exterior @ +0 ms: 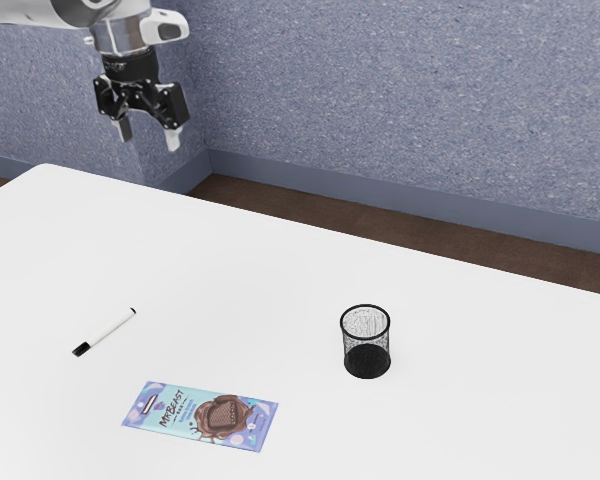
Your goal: Put the marker into the pen holder.
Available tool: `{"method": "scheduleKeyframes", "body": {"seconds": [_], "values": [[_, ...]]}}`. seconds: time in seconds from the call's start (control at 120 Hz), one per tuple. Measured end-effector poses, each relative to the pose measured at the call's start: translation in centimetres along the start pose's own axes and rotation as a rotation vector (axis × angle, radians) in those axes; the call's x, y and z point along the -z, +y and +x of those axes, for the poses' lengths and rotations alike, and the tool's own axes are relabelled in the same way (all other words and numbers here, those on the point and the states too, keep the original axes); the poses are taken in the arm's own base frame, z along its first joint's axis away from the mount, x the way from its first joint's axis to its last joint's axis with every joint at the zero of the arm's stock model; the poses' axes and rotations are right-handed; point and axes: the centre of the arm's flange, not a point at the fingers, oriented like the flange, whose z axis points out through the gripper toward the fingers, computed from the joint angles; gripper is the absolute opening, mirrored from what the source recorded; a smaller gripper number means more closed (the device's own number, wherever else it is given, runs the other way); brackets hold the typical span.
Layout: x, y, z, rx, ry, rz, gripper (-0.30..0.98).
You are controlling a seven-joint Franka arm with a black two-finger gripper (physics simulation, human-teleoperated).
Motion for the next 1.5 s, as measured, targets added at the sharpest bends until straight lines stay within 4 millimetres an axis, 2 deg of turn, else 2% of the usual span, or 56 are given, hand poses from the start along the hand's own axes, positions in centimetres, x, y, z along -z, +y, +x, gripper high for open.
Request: {"method": "scheduleKeyframes", "body": {"seconds": [0.183,0.25,0.267,0.3,0.358,0.442,0.525,0.592,0.633,0.733,0.867,0.925,1.0,1.05,1.1,1.175,1.225,1.3,1.5], "values": [[0.2,0.0,-0.2,-0.001,0.004,-0.003,0.69],[-0.1,-0.1,-1.8,-0.003,0.006,-0.008,0.69],[-0.6,-0.1,-2.5,-0.004,0.000,-0.009,0.69],[-3.0,0.0,-3.5,-0.005,-0.034,-0.011,0.69],[-9.1,0.1,-4.6,-0.005,-0.112,-0.012,0.69],[-16.7,0.1,-6.3,-0.002,-0.182,-0.015,0.69],[-21.3,-0.1,-7.3,0.005,-0.193,-0.017,0.69],[-22.4,-0.6,-7.8,0.015,-0.164,-0.018,0.69],[-22.5,-1.2,-8.0,0.019,-0.141,-0.013,0.69],[-23.1,-4.4,-8.1,0.008,-0.078,0.011,0.69],[-26.2,-9.9,-9.8,0.021,-0.062,0.031,0.69],[-28.6,-11.6,-10.3,0.016,-0.072,0.038,0.69],[-30.3,-13.5,-10.5,0.002,-0.071,0.049,0.69],[-30.8,-14.7,-10.3,-0.007,-0.064,0.057,0.69],[-31.5,-15.3,-9.2,-0.024,-0.060,0.063,0.69],[-32.3,-13.8,-6.3,-0.086,-0.055,0.063,0.69],[-33.2,-13.1,-5.2,-0.114,-0.062,0.055,0.69],[-34.5,-13.3,-4.3,-0.132,-0.077,0.040,0.69],[-36.9,-15.3,-2.2,-0.167,-0.100,0.023,0.69]]}}
